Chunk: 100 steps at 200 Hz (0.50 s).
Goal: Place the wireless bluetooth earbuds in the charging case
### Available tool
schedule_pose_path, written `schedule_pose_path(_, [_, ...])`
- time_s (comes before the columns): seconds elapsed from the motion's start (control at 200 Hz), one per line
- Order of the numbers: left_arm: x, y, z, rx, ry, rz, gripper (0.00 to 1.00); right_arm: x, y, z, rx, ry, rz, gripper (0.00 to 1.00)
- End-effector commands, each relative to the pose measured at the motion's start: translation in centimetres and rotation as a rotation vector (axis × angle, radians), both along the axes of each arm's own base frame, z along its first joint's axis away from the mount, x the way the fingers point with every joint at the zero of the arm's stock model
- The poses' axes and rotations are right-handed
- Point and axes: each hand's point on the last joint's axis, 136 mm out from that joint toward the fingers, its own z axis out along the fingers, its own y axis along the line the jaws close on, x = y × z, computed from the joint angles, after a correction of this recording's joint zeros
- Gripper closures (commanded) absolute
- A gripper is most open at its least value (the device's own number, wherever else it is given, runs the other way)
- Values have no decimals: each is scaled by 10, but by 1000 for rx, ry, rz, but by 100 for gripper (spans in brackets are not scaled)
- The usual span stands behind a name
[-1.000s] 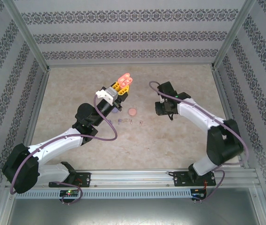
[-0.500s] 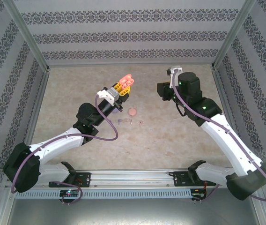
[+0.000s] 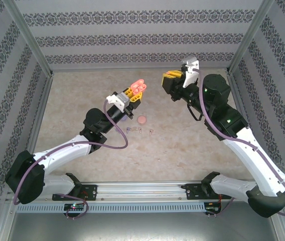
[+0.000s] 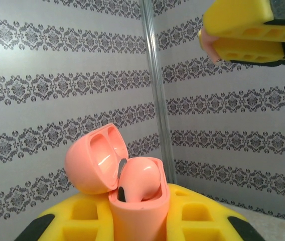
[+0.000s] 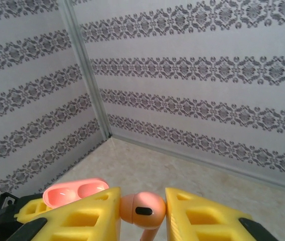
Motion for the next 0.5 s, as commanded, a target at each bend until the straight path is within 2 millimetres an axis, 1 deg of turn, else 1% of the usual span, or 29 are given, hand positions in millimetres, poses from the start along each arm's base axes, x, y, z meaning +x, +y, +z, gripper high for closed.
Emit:
schedule_pose_path(0.0, [-7, -11, 15, -25, -13, -53, 100, -3, 17, 19, 47, -44, 77, 72])
schedule_pose_path(0.08, [-8, -14, 17, -25, -11, -62, 100, -1, 24, 18, 68, -28, 100, 72])
schedule_pose_path(0.22, [-8, -18, 18, -25, -7, -72, 100, -1, 31, 16, 98, -8, 129, 72])
schedule_pose_path(0.495, [-6, -23, 20, -26, -9, -82, 100, 0, 39, 1, 103, 31, 161, 72])
